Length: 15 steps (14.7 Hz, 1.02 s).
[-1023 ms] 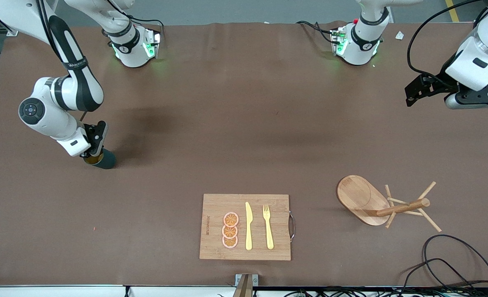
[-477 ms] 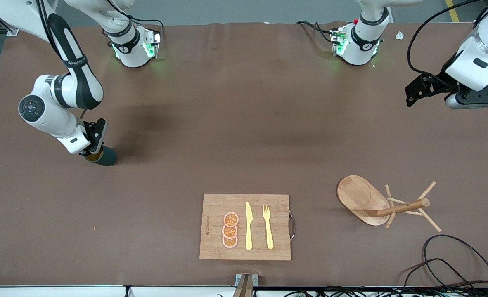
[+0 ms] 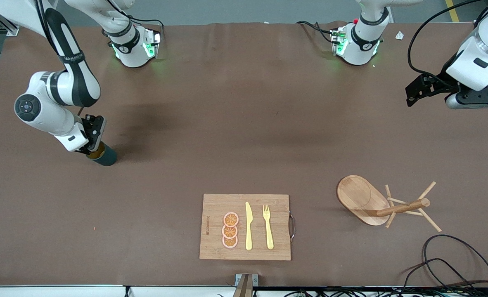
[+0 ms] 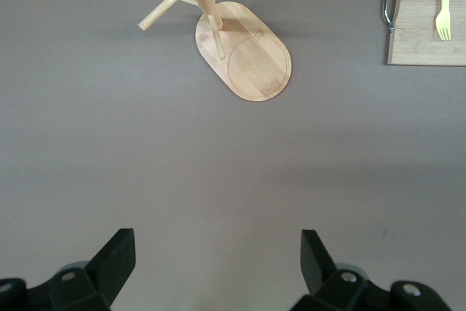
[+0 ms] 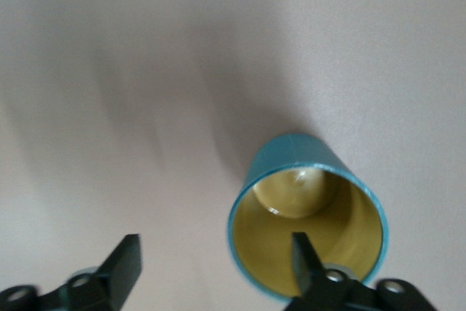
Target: Transfer cup from left to right arm and place
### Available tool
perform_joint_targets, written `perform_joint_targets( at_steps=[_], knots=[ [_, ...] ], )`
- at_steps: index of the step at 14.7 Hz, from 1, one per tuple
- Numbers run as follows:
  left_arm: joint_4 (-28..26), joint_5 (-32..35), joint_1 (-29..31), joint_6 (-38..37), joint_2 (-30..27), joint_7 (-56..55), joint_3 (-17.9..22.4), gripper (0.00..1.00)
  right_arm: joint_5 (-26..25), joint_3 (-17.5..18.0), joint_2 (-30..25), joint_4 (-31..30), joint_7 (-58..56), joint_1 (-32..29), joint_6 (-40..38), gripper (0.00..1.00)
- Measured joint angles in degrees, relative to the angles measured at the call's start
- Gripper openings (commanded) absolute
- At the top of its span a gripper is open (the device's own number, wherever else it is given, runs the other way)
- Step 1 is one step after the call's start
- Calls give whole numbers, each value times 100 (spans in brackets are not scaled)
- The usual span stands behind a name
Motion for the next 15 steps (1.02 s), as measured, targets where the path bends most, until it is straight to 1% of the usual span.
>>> perform_joint_targets(
  at_steps=[3,7,11,15],
  knots=[
    [1,0,21,0,0,1,13,100,0,80,-282,519,656,28,-1067,100],
    [3,0,39,0,0,1,16,100,1,112,-350,1642,1895,72,-2426,100],
    [11,0,40,0,-1,1,16,100,2,126,-351,2726,3818,286,-3559,100],
    [14,0,40,0,-1,1,17,100,253,88,-349,3401,5609,287,-4271,100]
  ],
)
